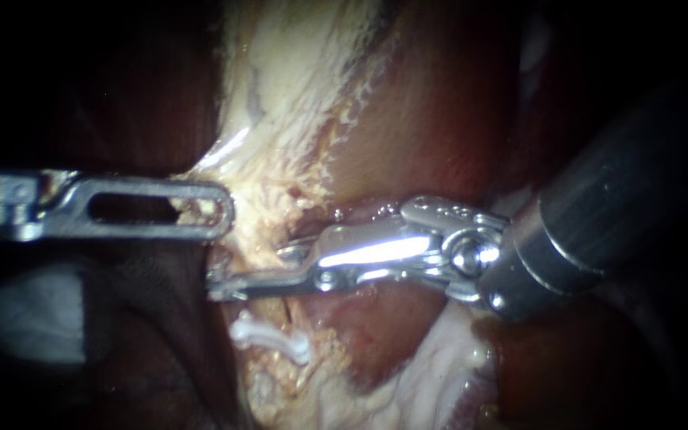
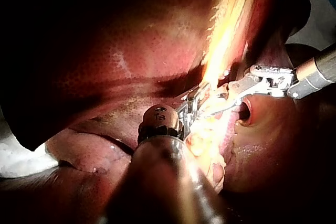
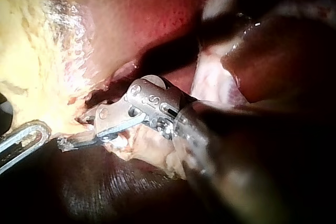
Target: Going back third clip left tube
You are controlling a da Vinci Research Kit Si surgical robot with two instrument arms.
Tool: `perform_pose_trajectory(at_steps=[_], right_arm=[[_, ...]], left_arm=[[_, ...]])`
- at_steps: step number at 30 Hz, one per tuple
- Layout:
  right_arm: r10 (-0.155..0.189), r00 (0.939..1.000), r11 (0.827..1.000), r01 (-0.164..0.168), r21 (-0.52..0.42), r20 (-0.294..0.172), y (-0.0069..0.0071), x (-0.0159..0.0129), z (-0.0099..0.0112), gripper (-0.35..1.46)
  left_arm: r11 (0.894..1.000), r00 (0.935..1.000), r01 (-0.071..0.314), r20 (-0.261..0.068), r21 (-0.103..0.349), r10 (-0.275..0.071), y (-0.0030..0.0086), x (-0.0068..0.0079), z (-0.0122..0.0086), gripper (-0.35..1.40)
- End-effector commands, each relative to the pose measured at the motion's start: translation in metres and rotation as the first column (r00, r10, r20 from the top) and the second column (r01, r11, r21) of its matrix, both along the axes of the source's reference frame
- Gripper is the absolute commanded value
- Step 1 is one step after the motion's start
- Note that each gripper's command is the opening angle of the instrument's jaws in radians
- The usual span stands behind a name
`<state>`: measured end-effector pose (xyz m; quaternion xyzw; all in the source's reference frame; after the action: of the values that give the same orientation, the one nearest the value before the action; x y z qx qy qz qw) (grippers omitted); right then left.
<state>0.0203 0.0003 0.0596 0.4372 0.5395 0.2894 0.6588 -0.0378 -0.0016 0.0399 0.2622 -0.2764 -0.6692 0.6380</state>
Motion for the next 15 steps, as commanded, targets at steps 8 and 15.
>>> perform_pose_trajectory(at_steps=[8,15], right_arm=[[-0.015,0.9997,1.0,0.015,-0.017,-0.021,-0.0002,0.0005,-0.0004,-0.24],[-0.019,0.9982,0.99,0.011,-0.141,-0.056,-0.0003,0.0025,-0.0011,0.51]], left_arm=[[1.0,1.0,0.0,0.0,0.0,0.0,0.0,0.0,0.0,-0.35],[1.0,1.0,0.001,-0.001,0.0,-0.001,-0.0001,0.0,-0.0001,-0.35]])
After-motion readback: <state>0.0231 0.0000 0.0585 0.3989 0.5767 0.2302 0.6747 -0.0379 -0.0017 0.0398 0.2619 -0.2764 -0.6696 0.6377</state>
